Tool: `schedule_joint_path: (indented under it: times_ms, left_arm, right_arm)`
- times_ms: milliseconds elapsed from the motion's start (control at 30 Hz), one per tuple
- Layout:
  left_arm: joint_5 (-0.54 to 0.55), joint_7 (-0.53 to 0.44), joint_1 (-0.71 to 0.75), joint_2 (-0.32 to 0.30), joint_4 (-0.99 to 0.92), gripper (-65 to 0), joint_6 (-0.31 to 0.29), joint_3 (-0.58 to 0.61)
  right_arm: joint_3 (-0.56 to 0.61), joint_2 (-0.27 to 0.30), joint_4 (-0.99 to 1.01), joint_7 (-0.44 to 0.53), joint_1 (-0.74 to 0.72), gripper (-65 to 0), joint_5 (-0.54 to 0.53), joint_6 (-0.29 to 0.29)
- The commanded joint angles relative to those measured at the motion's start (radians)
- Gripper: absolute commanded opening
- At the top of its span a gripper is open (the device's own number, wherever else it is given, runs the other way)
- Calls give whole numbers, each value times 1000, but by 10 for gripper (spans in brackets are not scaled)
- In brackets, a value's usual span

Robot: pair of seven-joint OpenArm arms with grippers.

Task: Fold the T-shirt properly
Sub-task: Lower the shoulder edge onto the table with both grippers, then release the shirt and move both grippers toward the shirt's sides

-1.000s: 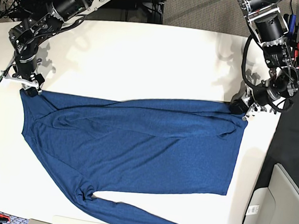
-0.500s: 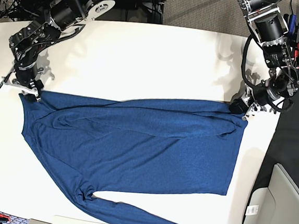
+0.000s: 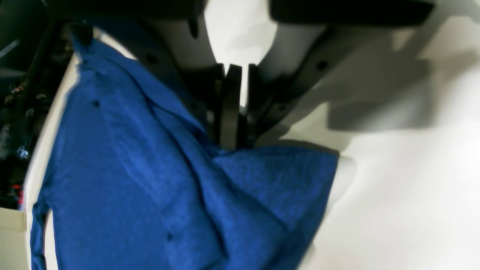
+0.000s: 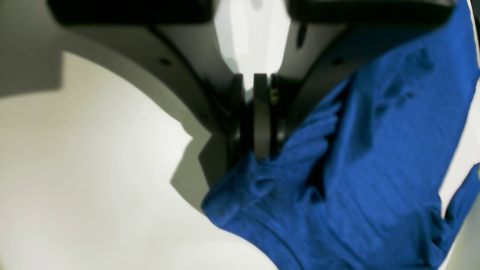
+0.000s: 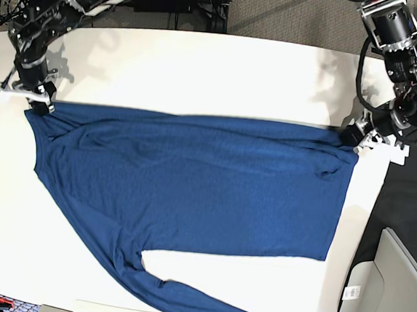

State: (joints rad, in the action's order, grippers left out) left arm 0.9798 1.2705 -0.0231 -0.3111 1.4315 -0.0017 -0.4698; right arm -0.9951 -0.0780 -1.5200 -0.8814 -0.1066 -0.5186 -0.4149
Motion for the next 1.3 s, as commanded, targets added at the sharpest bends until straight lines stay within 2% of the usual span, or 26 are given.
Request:
schedule_joint_path:
  times_ms: [0, 400, 600, 700, 967, 1133, 1267]
  left_arm:
    - [24, 22, 1, -16, 38, -648, -2, -4]
    - [26, 28, 262, -12, 251, -648, -4, -11]
    - [26, 24, 294, -12, 272, -648, -4, -11]
    - [26, 27, 295, -10, 274, -648, -4, -13]
    - [26, 24, 323, -10, 274, -646, -4, -13]
    - [26, 25, 341, -16, 277, -639, -4, -14]
    - [24, 28, 389, -18, 354, -576, -4, -14]
  right_arm:
    - [2, 10, -34, 21, 12, -644, -36, -6]
    - [0, 2, -241, 21, 262, -644, -185, -6]
    - [-1, -1, -288, 21, 333, -643, -216, -6]
    - [-5, -1, -288, 21, 356, -625, -219, -5]
    - [-6, -1, -288, 23, 370, -519, -219, -3]
    - [-6, -1, -288, 23, 371, -509, -219, -3]
    - [-6, -1, -290, 26, 371, -509, -222, -3]
